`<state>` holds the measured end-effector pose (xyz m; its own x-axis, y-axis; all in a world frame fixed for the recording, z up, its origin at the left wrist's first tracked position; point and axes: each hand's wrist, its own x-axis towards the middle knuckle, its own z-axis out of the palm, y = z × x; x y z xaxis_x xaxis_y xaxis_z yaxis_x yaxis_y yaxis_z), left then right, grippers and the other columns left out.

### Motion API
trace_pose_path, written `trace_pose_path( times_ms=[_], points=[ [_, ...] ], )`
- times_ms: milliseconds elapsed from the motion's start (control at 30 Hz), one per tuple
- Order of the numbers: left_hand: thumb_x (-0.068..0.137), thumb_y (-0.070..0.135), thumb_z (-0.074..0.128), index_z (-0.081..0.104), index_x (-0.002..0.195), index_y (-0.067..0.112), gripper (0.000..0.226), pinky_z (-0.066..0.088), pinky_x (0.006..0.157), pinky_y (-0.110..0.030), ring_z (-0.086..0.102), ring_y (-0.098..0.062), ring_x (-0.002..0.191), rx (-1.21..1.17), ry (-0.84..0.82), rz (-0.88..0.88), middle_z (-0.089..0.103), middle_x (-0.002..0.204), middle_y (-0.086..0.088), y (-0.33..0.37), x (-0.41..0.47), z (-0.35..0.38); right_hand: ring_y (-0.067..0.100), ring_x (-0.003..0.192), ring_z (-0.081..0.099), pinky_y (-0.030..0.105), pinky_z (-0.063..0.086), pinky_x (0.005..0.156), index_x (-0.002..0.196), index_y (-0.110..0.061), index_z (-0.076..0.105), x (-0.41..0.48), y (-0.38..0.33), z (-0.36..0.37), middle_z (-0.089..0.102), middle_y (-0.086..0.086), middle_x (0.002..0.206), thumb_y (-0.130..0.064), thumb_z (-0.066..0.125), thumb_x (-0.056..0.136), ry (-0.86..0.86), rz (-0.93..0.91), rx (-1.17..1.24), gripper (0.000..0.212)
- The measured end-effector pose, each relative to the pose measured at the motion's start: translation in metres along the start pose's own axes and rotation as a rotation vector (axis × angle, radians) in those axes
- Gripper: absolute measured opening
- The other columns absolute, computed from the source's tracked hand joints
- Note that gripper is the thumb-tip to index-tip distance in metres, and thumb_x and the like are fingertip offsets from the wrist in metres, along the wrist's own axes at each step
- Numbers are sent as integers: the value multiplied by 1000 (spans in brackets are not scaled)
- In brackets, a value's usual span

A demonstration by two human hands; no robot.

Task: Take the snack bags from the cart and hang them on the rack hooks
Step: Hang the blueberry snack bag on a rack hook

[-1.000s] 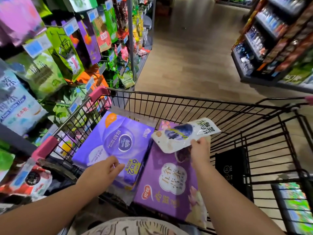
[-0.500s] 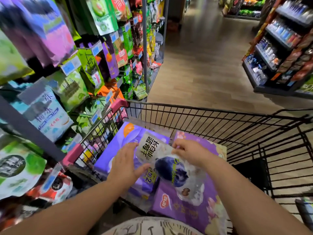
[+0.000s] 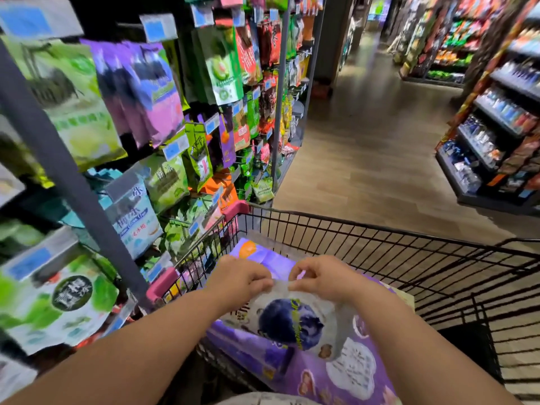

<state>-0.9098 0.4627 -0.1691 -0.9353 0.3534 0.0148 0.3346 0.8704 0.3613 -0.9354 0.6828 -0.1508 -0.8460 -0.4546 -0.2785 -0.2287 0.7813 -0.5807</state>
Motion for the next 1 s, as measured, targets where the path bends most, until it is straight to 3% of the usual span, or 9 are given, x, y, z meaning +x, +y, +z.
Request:
trace_pose_path(
  times_ms=[200,333,467,567,633,700,833,900,1000],
  points=[
    [91,47,56,57,66,39,26,42,74,-29,57,-11,78,-247,170,-303,63,75,9,-32,-13,-38,12,74,62,19,48,66,93,-26,66,3,-14,-29,69,-6,82,-21,81,78,366,16,368,21],
    [91,35,61,62,72,36,19,43,68,-21,57,-14,79,-506,396,-437,62,76,10,-42,-20,-72,19,78,61,31,51,64,109,-16,58,23,-26,-25,70,14,101,-12,77,81,481,40,597,34],
    [93,27,60,66,81,24,14,34,57,-1,52,-6,74,-691,589,-469,62,77,10,-53,-37,-106,6,82,57,13,48,69,132,-18,37,47,-74,-31,59,-1,102,-6,72,85,567,-29,775,61],
    [93,30,61,67,80,26,15,39,69,-1,58,-3,79,-905,721,-516,64,81,15,-58,-53,-129,8,74,57,19,48,62,131,-14,34,67,-114,-35,55,-2,91,-10,71,86,490,-48,935,58],
    [88,34,65,71,76,27,15,51,83,-27,66,-17,84,-1043,796,-536,72,85,4,-62,-60,-141,12,65,60,26,52,57,118,-14,50,78,-143,-33,57,10,91,-25,77,80,323,-81,1016,49],
    [89,28,65,71,79,20,14,52,76,-34,67,-23,77,-1193,880,-529,71,82,-6,-63,-70,-157,16,68,64,33,56,59,108,-15,61,85,-170,-31,63,21,97,-40,82,73,171,-173,1014,47],
    [87,43,64,70,83,21,23,53,86,-35,67,-22,85,-1203,998,-489,71,85,-3,-65,-96,-187,19,83,67,33,54,70,113,-13,59,93,-217,-28,69,19,104,-27,86,67,35,-411,932,56],
    [90,42,61,71,81,22,24,53,76,-26,70,-15,82,-1165,1107,-464,72,81,4,-64,-112,-199,12,74,65,25,51,57,113,-13,56,90,-238,-26,69,4,89,-18,84,63,25,-490,871,58],
    [87,37,64,76,78,23,21,54,81,-37,72,-16,82,-1238,1152,-429,75,80,2,-59,-131,-215,10,57,58,25,38,39,110,-15,54,89,-262,-25,64,-5,73,-15,75,65,30,-602,877,50]
  ],
)
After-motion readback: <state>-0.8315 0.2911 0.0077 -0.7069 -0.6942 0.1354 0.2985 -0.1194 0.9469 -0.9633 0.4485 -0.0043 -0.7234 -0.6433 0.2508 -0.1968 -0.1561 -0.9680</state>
